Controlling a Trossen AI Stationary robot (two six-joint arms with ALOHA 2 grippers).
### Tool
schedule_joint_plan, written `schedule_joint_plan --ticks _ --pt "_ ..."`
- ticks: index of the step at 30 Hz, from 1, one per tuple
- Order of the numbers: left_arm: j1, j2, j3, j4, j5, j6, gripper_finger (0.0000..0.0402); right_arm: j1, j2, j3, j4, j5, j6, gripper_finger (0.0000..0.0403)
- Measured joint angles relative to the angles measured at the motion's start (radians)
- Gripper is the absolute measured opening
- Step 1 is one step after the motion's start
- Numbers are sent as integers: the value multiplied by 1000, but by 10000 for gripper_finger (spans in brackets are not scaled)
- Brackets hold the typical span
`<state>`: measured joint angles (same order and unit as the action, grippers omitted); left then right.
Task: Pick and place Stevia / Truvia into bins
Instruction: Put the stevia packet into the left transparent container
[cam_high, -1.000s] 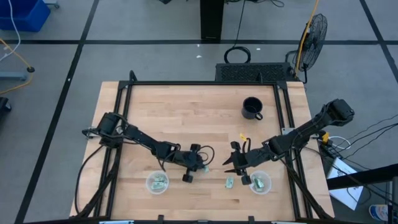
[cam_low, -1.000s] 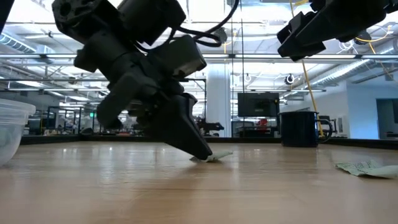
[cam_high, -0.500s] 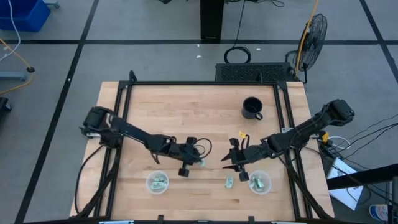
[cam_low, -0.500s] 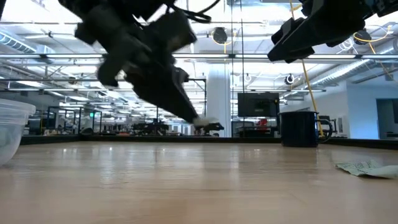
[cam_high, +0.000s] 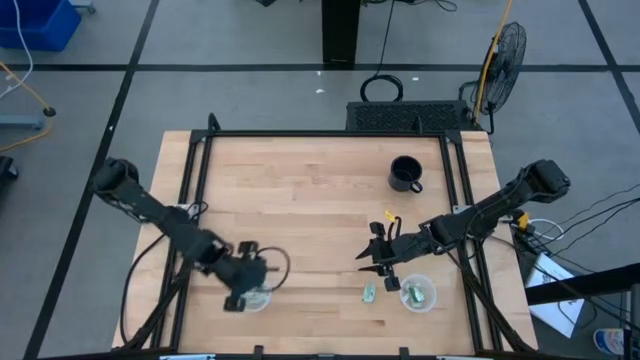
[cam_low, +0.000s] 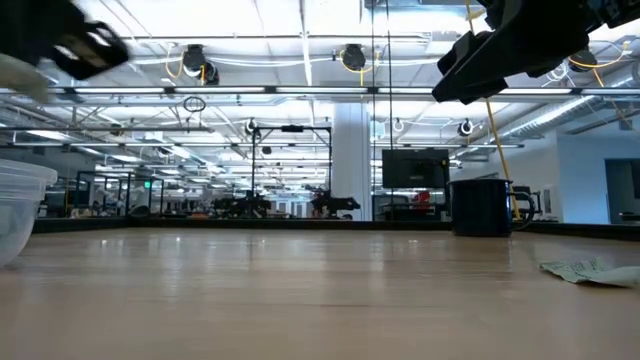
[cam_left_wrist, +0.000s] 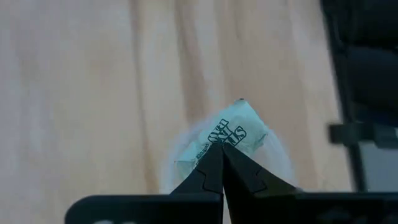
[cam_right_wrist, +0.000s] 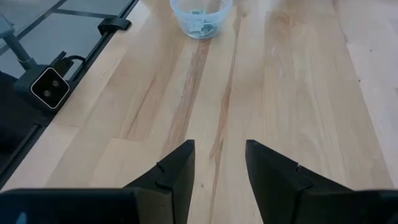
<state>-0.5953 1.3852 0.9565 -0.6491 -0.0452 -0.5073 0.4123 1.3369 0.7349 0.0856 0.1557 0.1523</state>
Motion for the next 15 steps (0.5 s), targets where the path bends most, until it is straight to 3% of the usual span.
schedule_joint_plan --ticks 6,10,15 --pt "-129 24 -5 -49 -28 -108 1 2 59 -50 139 0 -67 135" --pt "-121 54 -39 -45 -62 -152 3 -13 121 -59 251 -4 -75 145" --pt "-87 86 -108 10 -43 -205 2 -17 168 -59 256 -29 5 170"
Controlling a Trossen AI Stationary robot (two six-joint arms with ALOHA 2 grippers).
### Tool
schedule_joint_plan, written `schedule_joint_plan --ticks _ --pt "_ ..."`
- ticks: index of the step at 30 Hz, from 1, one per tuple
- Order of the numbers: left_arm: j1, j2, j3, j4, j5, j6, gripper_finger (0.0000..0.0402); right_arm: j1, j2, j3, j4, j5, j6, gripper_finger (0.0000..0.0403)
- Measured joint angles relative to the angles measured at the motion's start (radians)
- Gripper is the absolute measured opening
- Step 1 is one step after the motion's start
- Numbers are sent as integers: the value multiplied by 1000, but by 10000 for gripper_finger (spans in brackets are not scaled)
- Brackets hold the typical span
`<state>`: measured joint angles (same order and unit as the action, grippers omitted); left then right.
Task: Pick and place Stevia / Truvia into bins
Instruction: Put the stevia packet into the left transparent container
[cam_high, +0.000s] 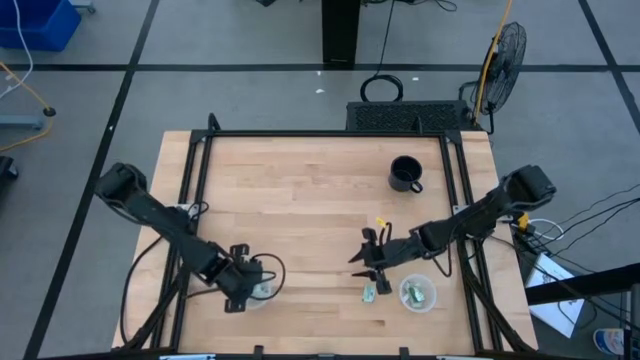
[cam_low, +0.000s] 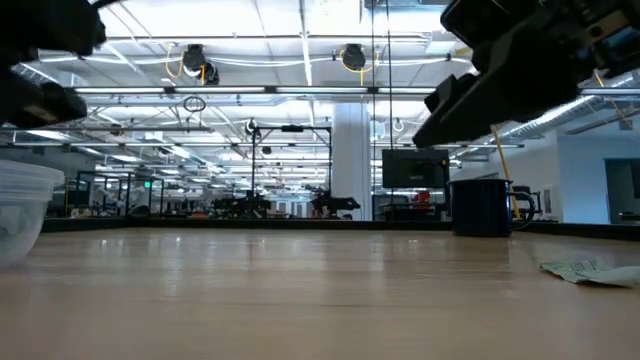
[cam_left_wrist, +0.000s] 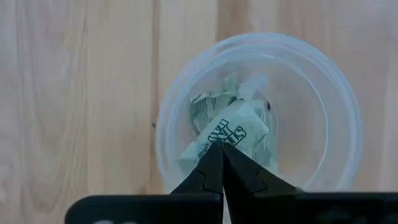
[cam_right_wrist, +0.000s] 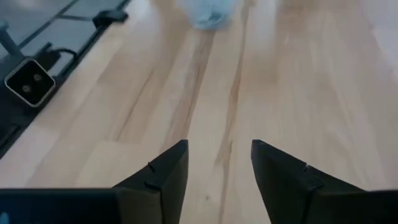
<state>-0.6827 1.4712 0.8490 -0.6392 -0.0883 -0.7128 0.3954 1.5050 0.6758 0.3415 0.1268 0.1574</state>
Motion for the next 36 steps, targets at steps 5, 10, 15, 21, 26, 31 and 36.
schedule_joint_plan --ticks 5,10,15,21,26,31,36 --pt "17 6 -37 107 2 5 9 27 18 -2 -18 4 -9 184" --pt "18 5 -37 117 2 -26 24 50 17 -15 -49 4 15 185" --pt "18 5 -37 113 6 -50 44 80 16 -31 -83 0 135 185" --pt "23 3 -36 114 40 -52 72 129 18 -56 -133 2 270 185" --pt "28 -1 9 113 88 -52 76 164 18 -80 -126 2 327 185" --pt "43 -35 52 105 80 -22 61 183 48 -82 -112 10 324 185" --pt "72 -77 81 95 12 34 50 183 124 -82 -50 12 320 185"
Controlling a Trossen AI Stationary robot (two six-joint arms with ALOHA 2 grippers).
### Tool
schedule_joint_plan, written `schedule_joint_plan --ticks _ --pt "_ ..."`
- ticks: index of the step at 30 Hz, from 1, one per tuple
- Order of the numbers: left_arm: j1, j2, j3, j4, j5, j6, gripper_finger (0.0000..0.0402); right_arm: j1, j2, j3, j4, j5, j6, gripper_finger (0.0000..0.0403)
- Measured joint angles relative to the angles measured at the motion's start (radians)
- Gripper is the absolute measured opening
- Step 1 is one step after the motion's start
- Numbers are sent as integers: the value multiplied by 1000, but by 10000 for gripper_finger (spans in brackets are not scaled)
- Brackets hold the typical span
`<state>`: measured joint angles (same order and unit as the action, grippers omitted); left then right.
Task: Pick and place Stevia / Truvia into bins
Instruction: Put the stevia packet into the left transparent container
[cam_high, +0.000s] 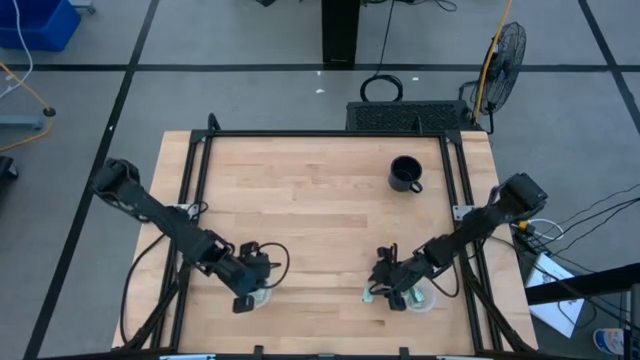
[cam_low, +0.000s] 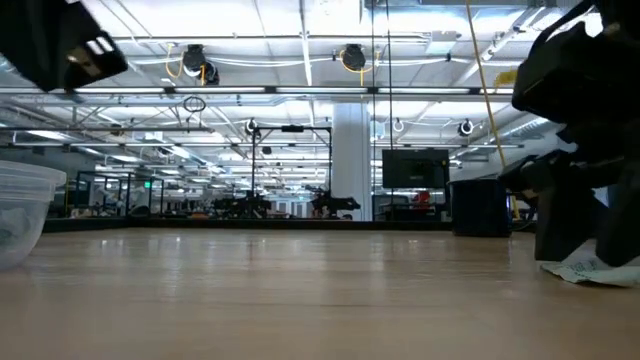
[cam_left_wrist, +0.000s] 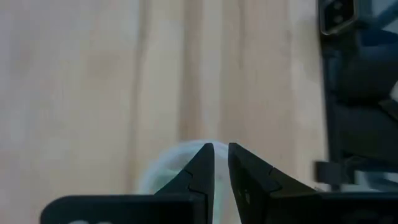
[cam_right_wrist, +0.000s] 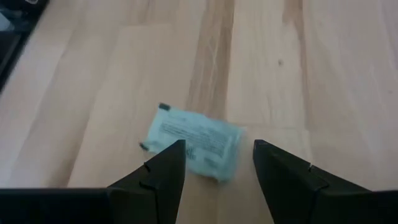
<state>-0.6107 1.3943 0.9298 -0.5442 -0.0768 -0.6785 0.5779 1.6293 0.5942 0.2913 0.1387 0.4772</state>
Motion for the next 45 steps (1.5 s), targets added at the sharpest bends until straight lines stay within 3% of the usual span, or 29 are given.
schedule_joint_plan --ticks 9,20,25,30,36,41,45 --pt "76 -33 0 -4 -42 82 35 -2 45 3 4 4 -2 156" --pt "149 -35 -1 -2 -104 227 35 -2 43 2 5 -5 -43 10" --pt "186 -35 -1 2 -186 329 35 0 25 -1 55 -4 -58 7" --pt "241 -35 -1 58 -309 440 35 -8 -120 -2 10 74 -93 3" --pt "321 -35 -1 150 -363 529 35 29 -350 1 -146 92 12 2" --pt "381 -35 -1 166 -364 594 35 99 -477 17 -410 27 272 1" --pt "426 -35 -1 202 -364 625 35 150 -523 35 -509 -60 493 1"
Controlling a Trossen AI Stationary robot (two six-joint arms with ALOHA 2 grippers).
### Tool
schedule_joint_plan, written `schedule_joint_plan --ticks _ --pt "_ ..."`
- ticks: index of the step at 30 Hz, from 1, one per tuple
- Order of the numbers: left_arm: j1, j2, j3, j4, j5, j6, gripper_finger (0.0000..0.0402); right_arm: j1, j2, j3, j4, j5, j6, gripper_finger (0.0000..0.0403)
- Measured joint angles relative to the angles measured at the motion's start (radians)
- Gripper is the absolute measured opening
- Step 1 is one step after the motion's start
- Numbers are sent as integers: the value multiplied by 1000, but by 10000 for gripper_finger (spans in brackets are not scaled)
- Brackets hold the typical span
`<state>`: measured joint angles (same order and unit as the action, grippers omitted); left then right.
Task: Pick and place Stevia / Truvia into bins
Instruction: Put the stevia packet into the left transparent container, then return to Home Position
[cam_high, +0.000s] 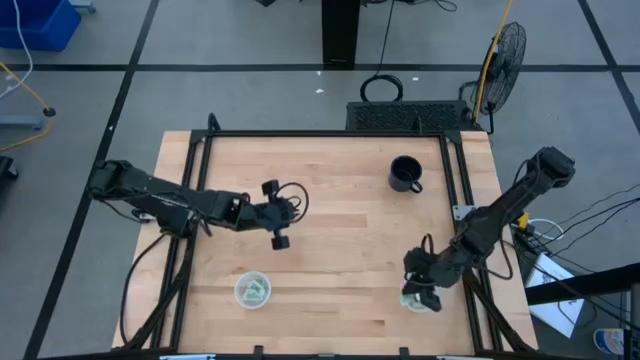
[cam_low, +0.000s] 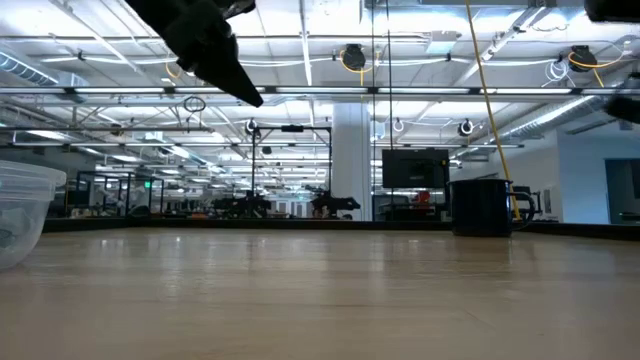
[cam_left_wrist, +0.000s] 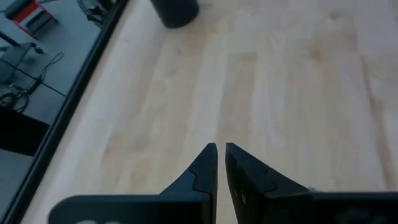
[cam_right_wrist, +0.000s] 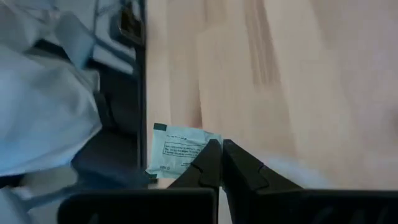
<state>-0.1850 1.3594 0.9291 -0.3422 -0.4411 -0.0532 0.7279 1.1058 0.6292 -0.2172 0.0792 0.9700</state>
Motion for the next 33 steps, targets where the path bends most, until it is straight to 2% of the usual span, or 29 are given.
schedule_joint_plan --ticks 6,13,24,33 --pt "49 0 0 20 0 1 35 75 22 -1 -152 -83 212 1" --pt "84 0 0 26 2 3 35 111 73 -1 -241 -80 331 12" --pt "109 0 0 50 3 7 35 110 94 -1 -231 -80 329 86" --pt "108 1 0 72 -1 23 35 103 44 -1 -170 -76 341 87"
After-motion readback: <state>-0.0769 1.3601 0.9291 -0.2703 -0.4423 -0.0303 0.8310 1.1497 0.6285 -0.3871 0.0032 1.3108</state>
